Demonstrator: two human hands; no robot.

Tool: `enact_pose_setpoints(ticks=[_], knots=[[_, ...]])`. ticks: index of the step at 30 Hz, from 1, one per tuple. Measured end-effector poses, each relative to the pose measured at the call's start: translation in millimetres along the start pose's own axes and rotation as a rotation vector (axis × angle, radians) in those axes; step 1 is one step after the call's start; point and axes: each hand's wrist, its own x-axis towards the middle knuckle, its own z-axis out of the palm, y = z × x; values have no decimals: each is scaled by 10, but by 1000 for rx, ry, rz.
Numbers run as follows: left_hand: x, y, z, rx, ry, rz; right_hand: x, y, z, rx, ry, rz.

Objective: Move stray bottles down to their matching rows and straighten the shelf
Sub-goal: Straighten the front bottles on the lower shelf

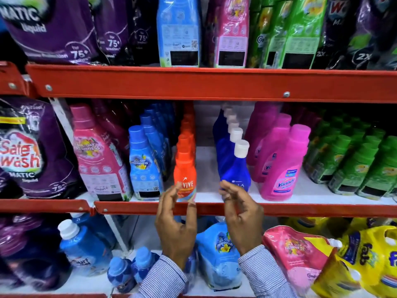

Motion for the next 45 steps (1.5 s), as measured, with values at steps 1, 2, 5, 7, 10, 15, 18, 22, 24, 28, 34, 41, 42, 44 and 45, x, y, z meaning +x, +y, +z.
enact_pose_setpoints(ticks=[1, 2, 5, 7, 10, 15, 18, 22, 24, 28, 34, 41, 42, 44, 45], knots=[[52, -35, -23, 7, -9, -15, -4, -23, 87, -1, -86, 29], [75, -59, -32, 23, -34, -43, -2, -15, 170, -9, -159, 45], [67, -17, 35, 85, -136, -110, 53, 53, 246, -85, -242, 65], [98, -22, 52, 88, -193, -127, 108, 22, 256, -109, -252, 74], [154, -16, 4, 99, -264, -131, 147, -60, 307, -108, -288, 64], [203, -16, -29, 104, -314, -122, 171, -10, 334, -146, -286, 77], [220, -42, -49, 86, -324, -133, 162, 3, 345, -147, -302, 75], [215, -26, -56, 92, -320, -128, 157, 11, 341, -109, -297, 92], [205, -25, -54, 99, -309, -126, 155, 21, 339, -97, -288, 102], [146, -10, -54, 103, -217, -61, 105, 55, 282, -46, -162, 124], [34, 143, 94, 65, -114, 147, 96, 133, -70, 27, 74, 90], [-256, 335, 588, 65, -351, 306, 237, 257, -789, 18, 409, 35], [-312, 361, 690, 57, -397, 301, 272, 286, -914, 8, 453, 24], [-411, 401, 889, 46, -477, 255, 354, 347, -1138, 11, 502, 26], [-460, 425, 995, 52, -512, 226, 398, 387, -1252, 17, 500, 44]])
